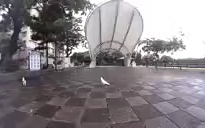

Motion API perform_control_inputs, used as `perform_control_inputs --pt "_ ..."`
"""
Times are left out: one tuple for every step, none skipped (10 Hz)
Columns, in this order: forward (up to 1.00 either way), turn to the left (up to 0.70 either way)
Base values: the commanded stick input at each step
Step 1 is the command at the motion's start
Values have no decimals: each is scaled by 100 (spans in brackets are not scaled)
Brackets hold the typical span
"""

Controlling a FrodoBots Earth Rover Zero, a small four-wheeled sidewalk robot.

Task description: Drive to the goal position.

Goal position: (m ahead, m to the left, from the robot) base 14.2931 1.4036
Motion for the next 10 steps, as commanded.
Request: perform_control_inputs --pt "100 -1" --pt "100 -1" --pt "100 -1" --pt "100 -1" --pt "100 -1" --pt "100 -1" --pt "100 -1" --pt "100 -1" --pt "100 -1" --pt "100 -1"
